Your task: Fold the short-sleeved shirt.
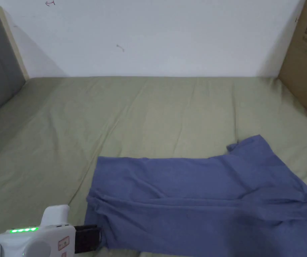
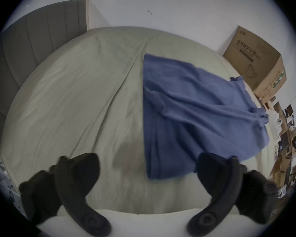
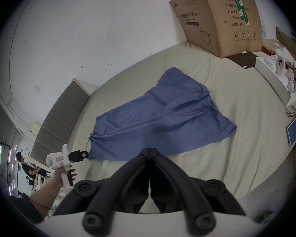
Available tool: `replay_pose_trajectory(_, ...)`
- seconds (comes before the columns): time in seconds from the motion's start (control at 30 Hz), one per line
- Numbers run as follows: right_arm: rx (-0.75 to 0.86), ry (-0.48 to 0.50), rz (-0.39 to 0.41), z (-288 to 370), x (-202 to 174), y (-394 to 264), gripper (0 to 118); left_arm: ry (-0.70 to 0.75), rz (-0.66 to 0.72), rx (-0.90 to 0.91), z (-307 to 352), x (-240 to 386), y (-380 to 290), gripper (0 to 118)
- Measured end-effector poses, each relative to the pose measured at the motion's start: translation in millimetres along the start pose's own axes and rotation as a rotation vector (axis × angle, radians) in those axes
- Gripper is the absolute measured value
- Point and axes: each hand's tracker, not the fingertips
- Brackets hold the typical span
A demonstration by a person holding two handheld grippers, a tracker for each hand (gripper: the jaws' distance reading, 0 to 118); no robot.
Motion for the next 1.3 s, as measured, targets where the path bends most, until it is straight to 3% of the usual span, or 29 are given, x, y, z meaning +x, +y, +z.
replay_pose_trajectory(0.07, -0.002, -0.048, 0.018, -1, 7, -1, 0, -0.032, -0.011, -0.079, -22, 3, -4, 113)
replay_pose_trajectory(0.13, 0.002, -0.095, 0.009, -2, 16, 3, 0, 0.039, -0.11, -0.093, -23, 19, -9, 116)
replay_pose_trajectory(0.2, 0.013, -0.123, -0.034, -5, 34, 5, 0, 0.03, -0.191, -0.089, -17, 29, -6, 108)
replay_pose_trajectory(0.27, 0.038, -0.141, -0.077, -5, 53, 11, 0, 0.012, -0.204, -0.013, 2, 41, -6, 60)
replay_pose_trajectory(0.3, 0.05, -0.153, -0.081, -6, 62, 13, 0, 0.0, -0.211, 0.011, 6, 46, -6, 27)
replay_pose_trajectory(0.33, 0.062, -0.17, -0.082, -8, 73, 17, 0, -0.004, -0.214, 0.021, 8, 52, -7, 7)
replay_pose_trajectory(0.37, 0.067, -0.191, -0.087, -12, 86, 22, 0, 0.044, -0.239, 0.032, 8, 56, -6, 7)
replay_pose_trajectory(0.47, 0.055, -0.288, -0.125, -32, 129, 38, 0, -0.005, -0.254, -0.003, 5, 59, -3, 7)
replay_pose_trajectory(0.53, -0.008, -0.272, -0.137, -52, 151, 50, 5, 0.029, -0.306, 0.002, 16, 61, -1, 7)
replay_pose_trajectory(0.57, -0.074, -0.249, -0.139, -65, 160, 57, 27, 0.035, -0.307, 0.001, 20, 59, 1, 7)
replay_pose_trajectory(0.63, -0.13, -0.212, -0.159, -88, 174, 62, 107, 0.04, -0.288, 0.002, 25, 53, 2, 7)
replay_pose_trajectory(0.67, -0.17, -0.23, -0.175, -99, 180, 63, 117, 0.039, -0.274, 0.001, 30, 49, 3, 7)
replay_pose_trajectory(0.73, -0.21, -0.236, -0.199, -114, 187, 64, 117, 0.032, -0.248, -0.006, 32, 46, 3, 7)
replay_pose_trajectory(0.9, -0.322, -0.365, -0.183, -134, 198, 59, 115, 0.056, -0.265, -0.023, 32, 50, 2, 7)
replay_pose_trajectory(0.93, -0.304, -0.361, -0.171, -132, 195, 57, 101, 0.059, -0.269, -0.029, 31, 49, 3, 7)
replay_pose_trajectory(1.0, -0.291, -0.404, -0.102, -129, 184, 53, 34, 0.058, -0.266, -0.039, 29, 50, 4, 7)
replay_pose_trajectory(1.03, -0.287, -0.378, -0.105, -126, 180, 50, 11, 0.057, -0.26, -0.043, 29, 50, 4, 7)
replay_pose_trajectory(1.13, -0.324, -0.27, -0.124, -121, 171, 45, 11, 0.053, -0.256, -0.049, 30, 48, 6, 7)
replay_pose_trajectory(1.2, -0.311, -0.274, -0.109, -111, 166, 43, 11, 0.048, -0.255, -0.05, 34, 44, 8, 7)
replay_pose_trajectory(1.3, -0.255, -0.321, -0.012, -82, 155, 47, 8, 0.046, -0.26, -0.05, 45, 39, 12, 6)
